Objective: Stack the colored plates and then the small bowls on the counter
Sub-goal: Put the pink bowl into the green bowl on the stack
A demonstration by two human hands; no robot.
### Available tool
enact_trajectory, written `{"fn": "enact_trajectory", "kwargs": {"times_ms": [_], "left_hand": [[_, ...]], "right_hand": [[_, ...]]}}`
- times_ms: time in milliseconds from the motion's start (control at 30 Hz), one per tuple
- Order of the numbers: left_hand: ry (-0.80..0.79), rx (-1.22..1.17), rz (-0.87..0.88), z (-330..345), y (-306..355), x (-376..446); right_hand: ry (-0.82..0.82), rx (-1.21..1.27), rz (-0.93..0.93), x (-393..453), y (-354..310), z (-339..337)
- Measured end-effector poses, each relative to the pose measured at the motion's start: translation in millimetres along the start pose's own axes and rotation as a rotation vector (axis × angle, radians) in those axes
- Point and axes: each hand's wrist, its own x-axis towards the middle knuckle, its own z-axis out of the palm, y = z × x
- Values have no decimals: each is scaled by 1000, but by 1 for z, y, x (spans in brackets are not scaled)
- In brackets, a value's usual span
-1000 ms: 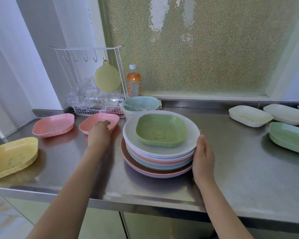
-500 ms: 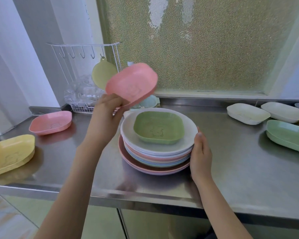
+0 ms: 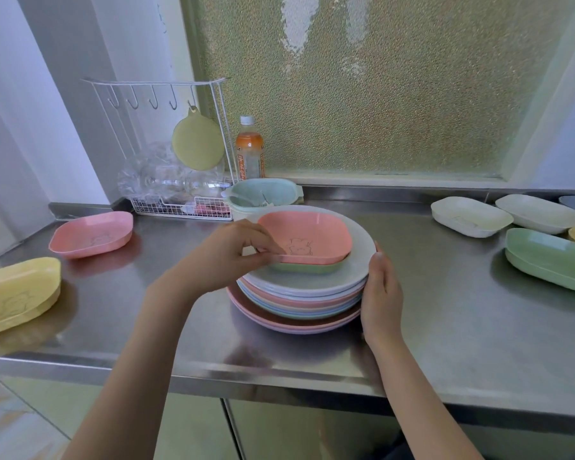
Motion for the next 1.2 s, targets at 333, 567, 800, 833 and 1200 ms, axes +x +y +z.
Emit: {"fn": "enact_trajectory", "kwargs": {"times_ms": [333, 567, 800, 833, 1200], "left_hand": [[-12, -46, -24, 16, 15, 10], [116, -152, -106, 8, 9, 5], [846, 274, -869, -31, -131, -34], [796, 341, -936, -33, -147, -40], [580, 539, -1052, -24, -208, -56]], "right_hand": [[2, 4, 6, -1, -1, 0], [3, -7, 17, 1, 3, 1], [19, -14, 8, 2, 4, 1], [19, -16, 10, 3, 6, 1], [28, -17, 12, 3, 6, 1]]}}
